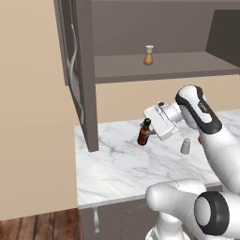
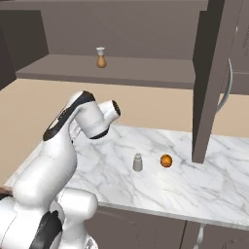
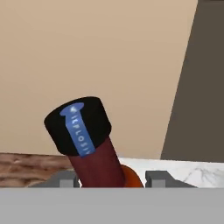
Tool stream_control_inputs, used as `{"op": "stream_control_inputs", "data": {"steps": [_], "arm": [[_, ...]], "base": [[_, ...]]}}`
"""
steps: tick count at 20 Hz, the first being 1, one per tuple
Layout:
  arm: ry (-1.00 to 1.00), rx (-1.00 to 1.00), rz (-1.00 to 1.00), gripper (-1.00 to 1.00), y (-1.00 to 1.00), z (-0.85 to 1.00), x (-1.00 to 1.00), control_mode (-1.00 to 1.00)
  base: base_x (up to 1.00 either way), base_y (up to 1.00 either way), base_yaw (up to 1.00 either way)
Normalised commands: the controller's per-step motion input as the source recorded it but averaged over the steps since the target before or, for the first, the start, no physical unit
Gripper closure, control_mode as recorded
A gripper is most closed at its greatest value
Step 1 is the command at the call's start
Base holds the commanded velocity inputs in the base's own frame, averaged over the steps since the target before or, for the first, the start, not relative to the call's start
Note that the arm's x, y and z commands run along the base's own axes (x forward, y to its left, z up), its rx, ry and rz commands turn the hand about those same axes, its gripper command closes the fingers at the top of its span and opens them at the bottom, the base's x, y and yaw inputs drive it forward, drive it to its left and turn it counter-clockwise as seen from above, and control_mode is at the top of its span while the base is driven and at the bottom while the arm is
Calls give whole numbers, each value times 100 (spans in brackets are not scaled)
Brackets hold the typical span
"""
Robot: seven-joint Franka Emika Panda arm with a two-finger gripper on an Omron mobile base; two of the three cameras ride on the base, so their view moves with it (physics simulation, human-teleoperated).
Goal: There are various items on the counter. Only move the condiments/shakers into the cabinet.
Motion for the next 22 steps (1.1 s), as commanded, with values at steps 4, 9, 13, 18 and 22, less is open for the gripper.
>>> {"op": "stream_control_inputs", "data": {"steps": [4, 9, 13, 18, 22], "arm": [[-2, 0, -41, 100, 1, 100, -16, -100], [0, 3, -43, 100, 5, 100, -5, -100], [0, 7, -39, 100, 3, 100, 0, -100], [3, 24, -37, 100, 0, 100, 1, -100], [11, 28, -31, 100, 0, 100, 24, -100]], "base": [[0, 0, 0], [0, 0, 0], [0, 0, 0], [0, 0, 0], [0, 0, 0]]}}
